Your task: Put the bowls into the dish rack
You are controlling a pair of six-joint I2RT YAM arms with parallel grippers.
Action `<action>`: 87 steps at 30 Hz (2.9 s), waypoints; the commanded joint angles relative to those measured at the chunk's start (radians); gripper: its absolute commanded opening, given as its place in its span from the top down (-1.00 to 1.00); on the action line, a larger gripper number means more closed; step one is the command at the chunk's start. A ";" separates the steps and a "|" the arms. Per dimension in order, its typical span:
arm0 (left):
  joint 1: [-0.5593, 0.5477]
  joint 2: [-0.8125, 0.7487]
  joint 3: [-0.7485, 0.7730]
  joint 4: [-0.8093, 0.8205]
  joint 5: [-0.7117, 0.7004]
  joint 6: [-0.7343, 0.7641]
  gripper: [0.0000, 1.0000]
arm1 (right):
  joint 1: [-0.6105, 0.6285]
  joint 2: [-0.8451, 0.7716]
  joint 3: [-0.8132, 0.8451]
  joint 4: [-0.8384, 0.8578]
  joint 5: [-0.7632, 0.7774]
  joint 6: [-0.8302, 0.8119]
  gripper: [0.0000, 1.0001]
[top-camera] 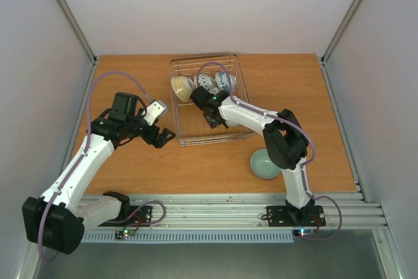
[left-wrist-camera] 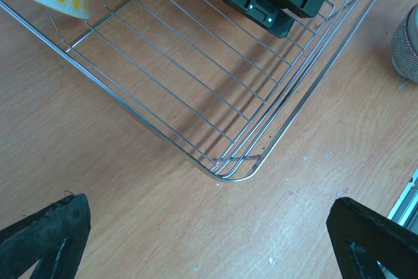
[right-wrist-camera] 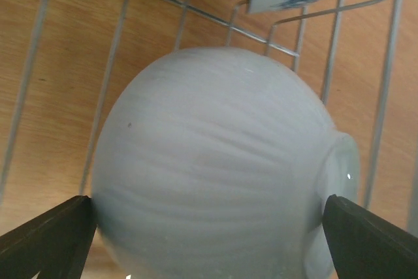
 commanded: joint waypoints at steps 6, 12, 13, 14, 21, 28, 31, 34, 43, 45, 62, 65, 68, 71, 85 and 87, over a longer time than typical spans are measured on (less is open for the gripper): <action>-0.001 0.008 -0.007 0.018 0.020 0.013 -0.99 | -0.005 -0.124 -0.077 0.147 -0.219 0.000 -0.97; -0.002 0.012 -0.008 0.017 0.023 0.013 -0.99 | -0.005 -0.312 -0.170 0.228 -0.286 0.006 -0.97; -0.001 0.012 -0.007 0.017 0.024 0.016 -0.99 | -0.005 -0.352 -0.186 0.234 -0.287 0.012 -0.97; -0.002 0.012 -0.007 0.017 0.023 0.017 -0.99 | -0.005 -0.391 -0.205 0.240 -0.284 0.021 -0.95; -0.001 0.010 -0.004 0.007 0.034 0.020 -0.99 | -0.005 -0.689 -0.386 0.172 -0.183 0.166 -0.72; -0.007 0.013 0.002 -0.007 0.048 0.023 -0.99 | -0.005 -0.877 -0.581 0.033 -0.159 0.383 -0.34; -0.008 0.011 0.002 -0.010 0.046 0.025 -0.99 | -0.005 -0.928 -0.660 -0.038 -0.154 0.469 -0.11; -0.009 0.015 0.004 -0.009 0.049 0.024 -0.99 | -0.005 -0.982 -0.728 -0.095 -0.160 0.538 0.05; -0.013 0.023 0.005 -0.018 0.056 0.026 -0.99 | -0.005 -0.997 -0.842 -0.231 -0.148 0.732 0.22; -0.014 0.024 0.007 -0.018 0.058 0.026 -0.99 | -0.005 -0.986 -0.866 -0.229 -0.151 0.751 0.23; -0.021 0.051 0.010 -0.024 0.066 0.032 -0.99 | -0.005 -0.998 -0.988 -0.216 -0.157 0.847 0.84; -0.022 0.052 0.010 -0.024 0.062 0.032 -0.99 | -0.005 -0.998 -0.986 -0.219 -0.158 0.849 0.97; -0.023 0.054 0.010 -0.022 0.059 0.031 -0.99 | -0.005 -1.012 -0.979 -0.235 -0.151 0.857 0.97; -0.024 0.057 0.010 -0.021 0.059 0.031 -0.99 | 0.002 -1.038 -0.959 -0.263 -0.139 0.863 0.97; -0.031 0.059 0.010 -0.018 0.058 0.031 -0.99 | 0.057 -1.175 -0.867 -0.353 -0.102 0.841 0.97; -0.034 0.060 0.011 -0.017 0.056 0.031 -0.99 | 0.087 -1.196 -0.838 -0.344 -0.086 0.819 0.97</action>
